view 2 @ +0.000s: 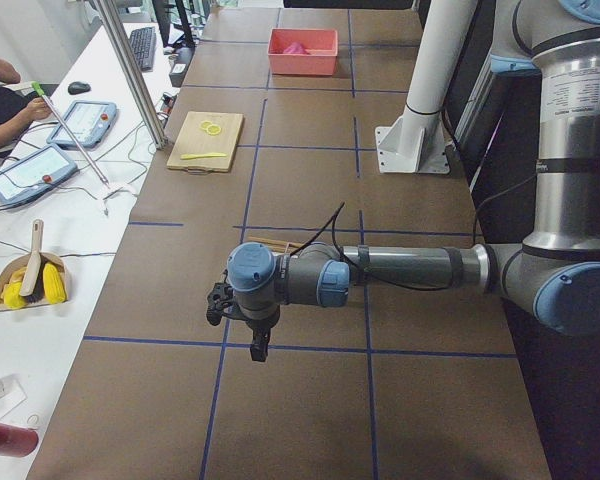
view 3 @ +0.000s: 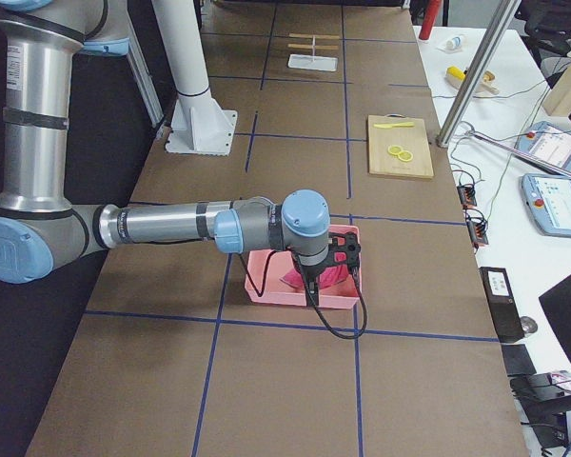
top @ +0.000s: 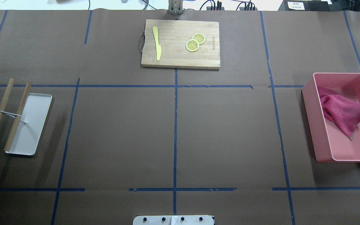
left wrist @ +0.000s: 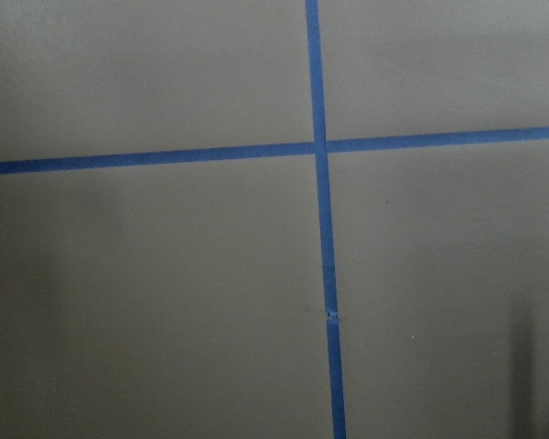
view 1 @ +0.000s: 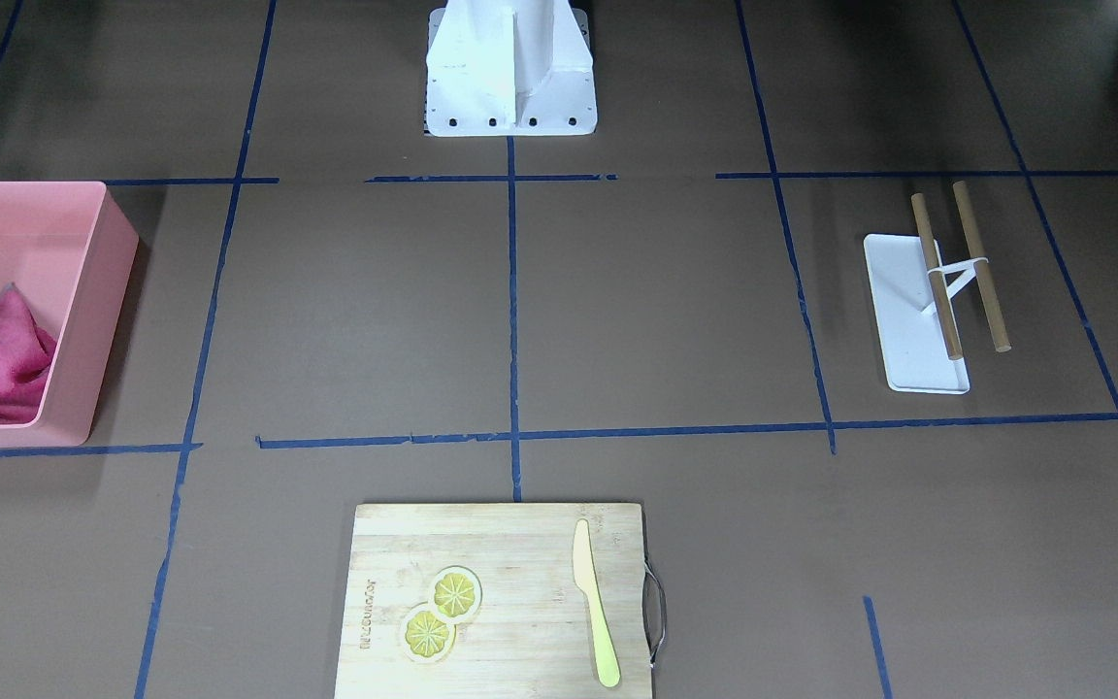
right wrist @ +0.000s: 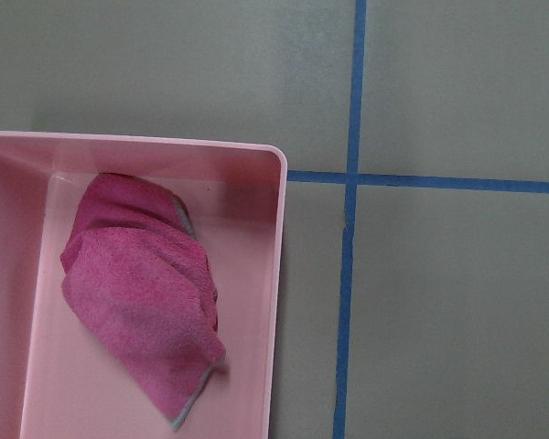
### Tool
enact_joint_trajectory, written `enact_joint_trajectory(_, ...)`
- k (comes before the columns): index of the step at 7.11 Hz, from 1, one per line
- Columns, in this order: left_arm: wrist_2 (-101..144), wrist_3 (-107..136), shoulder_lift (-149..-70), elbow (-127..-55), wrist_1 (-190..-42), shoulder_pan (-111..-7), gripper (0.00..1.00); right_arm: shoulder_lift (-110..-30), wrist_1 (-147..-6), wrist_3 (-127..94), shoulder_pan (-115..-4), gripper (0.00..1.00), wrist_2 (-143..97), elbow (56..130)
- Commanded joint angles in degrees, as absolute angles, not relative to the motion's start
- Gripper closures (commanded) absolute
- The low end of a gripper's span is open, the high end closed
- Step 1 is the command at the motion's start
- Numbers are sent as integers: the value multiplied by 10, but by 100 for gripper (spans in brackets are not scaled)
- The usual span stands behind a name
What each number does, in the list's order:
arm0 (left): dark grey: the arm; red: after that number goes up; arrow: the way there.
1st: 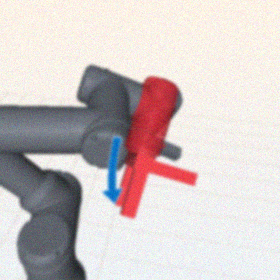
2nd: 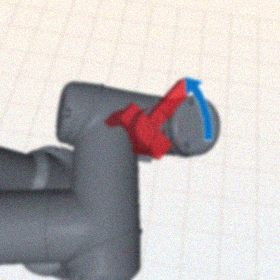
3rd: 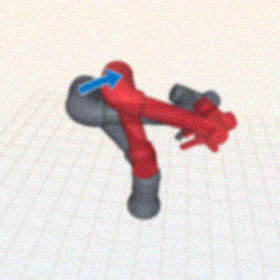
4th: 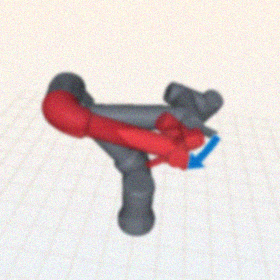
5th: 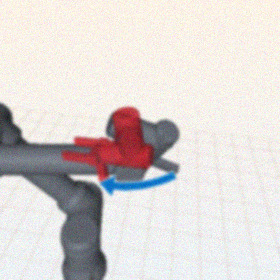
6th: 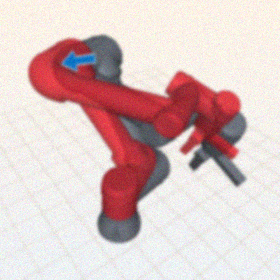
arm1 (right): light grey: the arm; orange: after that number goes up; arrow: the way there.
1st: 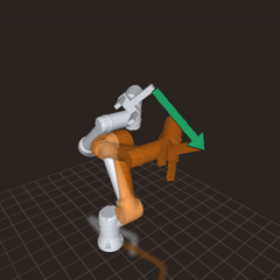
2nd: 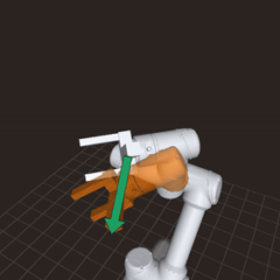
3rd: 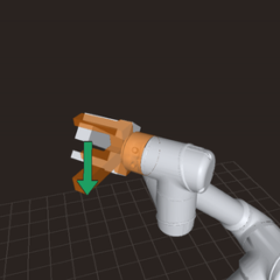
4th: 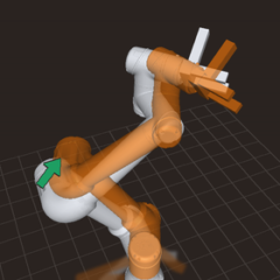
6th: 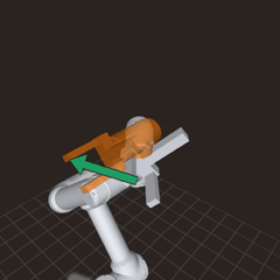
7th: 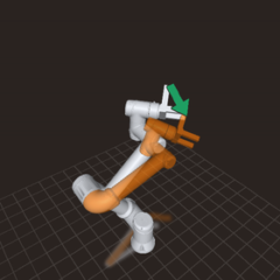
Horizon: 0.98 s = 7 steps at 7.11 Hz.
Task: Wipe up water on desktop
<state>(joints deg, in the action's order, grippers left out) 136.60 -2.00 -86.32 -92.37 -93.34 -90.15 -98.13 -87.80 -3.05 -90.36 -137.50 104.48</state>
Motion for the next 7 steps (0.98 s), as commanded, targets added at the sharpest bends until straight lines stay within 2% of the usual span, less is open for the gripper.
enact_joint_trajectory(1, 1383, -32, -866, -918, -930, -939, 0, -983, -881, -30, -904, 0, -1373, 1035)
enact_joint_trajectory(7, 1380, -25, -868, -919, -922, -939, 0, -983, -878, -30, -904, 0, -1373, 1015)
